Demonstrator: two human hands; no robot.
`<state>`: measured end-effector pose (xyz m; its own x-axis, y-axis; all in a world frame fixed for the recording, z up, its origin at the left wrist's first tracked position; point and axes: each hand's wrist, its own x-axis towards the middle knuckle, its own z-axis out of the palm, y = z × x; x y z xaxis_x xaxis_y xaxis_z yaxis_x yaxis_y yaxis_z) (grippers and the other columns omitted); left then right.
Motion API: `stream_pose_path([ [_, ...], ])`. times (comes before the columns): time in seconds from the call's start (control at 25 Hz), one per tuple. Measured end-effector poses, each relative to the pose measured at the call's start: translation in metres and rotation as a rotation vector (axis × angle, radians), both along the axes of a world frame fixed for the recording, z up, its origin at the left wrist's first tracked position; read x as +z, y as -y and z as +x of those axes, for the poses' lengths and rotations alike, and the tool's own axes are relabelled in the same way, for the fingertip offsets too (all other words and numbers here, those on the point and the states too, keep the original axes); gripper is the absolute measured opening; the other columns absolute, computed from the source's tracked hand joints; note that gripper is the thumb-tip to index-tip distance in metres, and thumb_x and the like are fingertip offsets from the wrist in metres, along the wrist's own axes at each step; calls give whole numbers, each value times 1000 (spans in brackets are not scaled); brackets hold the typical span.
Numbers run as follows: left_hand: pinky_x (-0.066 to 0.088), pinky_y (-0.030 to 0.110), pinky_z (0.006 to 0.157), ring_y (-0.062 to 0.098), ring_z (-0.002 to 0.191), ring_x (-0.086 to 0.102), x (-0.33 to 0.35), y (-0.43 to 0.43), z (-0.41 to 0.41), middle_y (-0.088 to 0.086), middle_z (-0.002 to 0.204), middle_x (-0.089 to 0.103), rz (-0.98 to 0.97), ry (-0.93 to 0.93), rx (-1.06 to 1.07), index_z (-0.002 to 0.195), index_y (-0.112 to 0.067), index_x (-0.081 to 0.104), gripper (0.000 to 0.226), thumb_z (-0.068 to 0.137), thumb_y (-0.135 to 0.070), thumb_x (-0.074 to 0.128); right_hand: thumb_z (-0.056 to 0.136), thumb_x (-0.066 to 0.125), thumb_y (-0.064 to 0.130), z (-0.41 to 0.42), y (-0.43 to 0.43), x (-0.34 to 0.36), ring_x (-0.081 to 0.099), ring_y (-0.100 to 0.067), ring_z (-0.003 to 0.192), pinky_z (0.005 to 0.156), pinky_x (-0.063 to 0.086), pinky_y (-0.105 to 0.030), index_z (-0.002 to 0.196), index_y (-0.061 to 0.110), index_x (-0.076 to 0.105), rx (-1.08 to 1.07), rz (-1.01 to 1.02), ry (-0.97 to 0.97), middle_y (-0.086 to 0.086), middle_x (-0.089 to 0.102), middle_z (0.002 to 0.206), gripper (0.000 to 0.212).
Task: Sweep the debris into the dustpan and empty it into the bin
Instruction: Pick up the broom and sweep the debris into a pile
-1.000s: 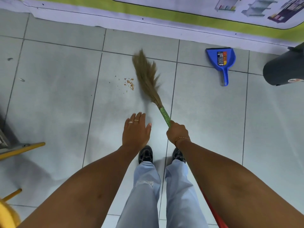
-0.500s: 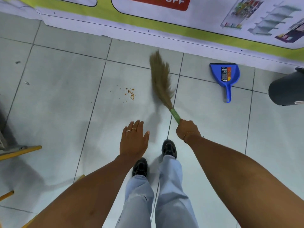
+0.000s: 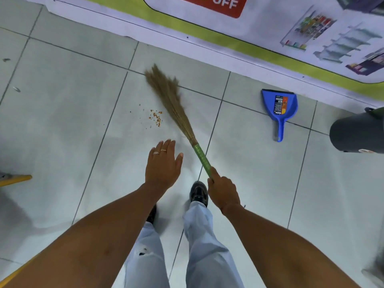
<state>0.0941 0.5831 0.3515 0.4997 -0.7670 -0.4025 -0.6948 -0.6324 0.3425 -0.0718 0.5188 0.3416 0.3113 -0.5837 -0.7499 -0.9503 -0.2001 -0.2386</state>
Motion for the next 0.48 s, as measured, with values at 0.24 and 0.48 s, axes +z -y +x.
stream_pose_path([
  [0.24, 38, 50, 109, 37, 128, 48, 9, -58, 28, 20, 134, 55, -61, -50, 36, 132, -1, 46, 50, 94, -32, 41, 101, 33, 32, 58, -56, 4, 61, -37, 97, 84, 48, -41, 149, 29, 23, 167, -71, 87, -19, 63, 107, 49],
  [0.48, 53, 48, 89, 38, 99, 65, 16, -172, 102, 20, 107, 69, 28, 42, -3, 115, 0, 56, 49, 90, -35, 33, 102, 31, 26, 111, -161, -2, 63, -37, 94, 68, 39, -38, 150, 34, 18, 458, 33, 130, -22, 64, 106, 50],
])
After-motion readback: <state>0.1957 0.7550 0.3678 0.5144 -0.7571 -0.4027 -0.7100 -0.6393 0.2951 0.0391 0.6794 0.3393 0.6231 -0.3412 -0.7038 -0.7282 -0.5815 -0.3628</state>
